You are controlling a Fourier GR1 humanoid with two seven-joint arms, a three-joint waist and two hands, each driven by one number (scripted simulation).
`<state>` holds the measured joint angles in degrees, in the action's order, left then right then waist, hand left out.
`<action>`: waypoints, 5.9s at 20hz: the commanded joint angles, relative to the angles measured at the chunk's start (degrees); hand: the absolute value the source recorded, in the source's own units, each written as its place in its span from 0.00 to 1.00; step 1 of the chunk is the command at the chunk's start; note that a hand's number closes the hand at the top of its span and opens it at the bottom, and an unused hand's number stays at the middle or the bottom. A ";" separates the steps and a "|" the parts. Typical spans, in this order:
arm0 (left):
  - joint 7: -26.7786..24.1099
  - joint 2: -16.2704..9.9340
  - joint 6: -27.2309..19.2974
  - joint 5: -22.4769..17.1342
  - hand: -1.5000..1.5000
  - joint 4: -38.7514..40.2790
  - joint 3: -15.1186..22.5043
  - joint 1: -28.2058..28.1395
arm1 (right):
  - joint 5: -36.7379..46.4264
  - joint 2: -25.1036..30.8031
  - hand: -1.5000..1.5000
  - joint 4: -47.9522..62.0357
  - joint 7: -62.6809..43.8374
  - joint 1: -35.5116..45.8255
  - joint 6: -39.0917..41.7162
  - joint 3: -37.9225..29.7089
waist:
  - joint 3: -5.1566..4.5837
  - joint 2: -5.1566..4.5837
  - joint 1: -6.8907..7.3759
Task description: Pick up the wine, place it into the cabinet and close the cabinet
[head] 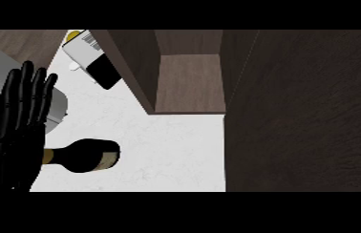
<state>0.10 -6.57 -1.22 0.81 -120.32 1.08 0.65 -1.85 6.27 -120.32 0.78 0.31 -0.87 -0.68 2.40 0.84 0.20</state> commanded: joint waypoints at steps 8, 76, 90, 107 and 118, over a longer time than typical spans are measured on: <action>4.39 6.09 -3.00 -18.68 0.00 -2.84 -9.75 -1.37 | -4.61 0.44 0.00 -4.17 -3.87 -9.83 6.53 6.10 | -2.58 -0.52 0.75; -10.67 5.87 8.73 -24.86 0.00 13.78 -19.39 -21.01 | -7.13 -3.32 0.00 -17.31 -21.95 -6.53 10.65 4.18 | -2.42 -0.81 -0.08; -23.24 6.51 13.19 -19.12 0.00 31.59 -19.01 -18.26 | -7.24 -3.57 0.00 -18.08 -22.79 -8.50 11.43 4.55 | -2.41 -0.81 -0.21; -27.88 4.89 12.26 -17.49 0.00 49.77 -18.17 -5.35 | -2.78 -4.96 0.00 -18.27 -26.85 -3.41 8.43 6.04 | -2.41 -0.82 -0.21; -33.81 2.25 15.37 -20.71 0.00 62.47 -20.11 -0.12 | -5.61 -3.63 0.00 -14.62 -24.18 -2.74 11.07 1.90 | -2.40 -0.82 -0.16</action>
<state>-36.19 -4.34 14.20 -17.58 -56.70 -19.17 -0.47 -7.34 2.37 -138.14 -24.12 -5.13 10.23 2.51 -0.01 0.01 -0.11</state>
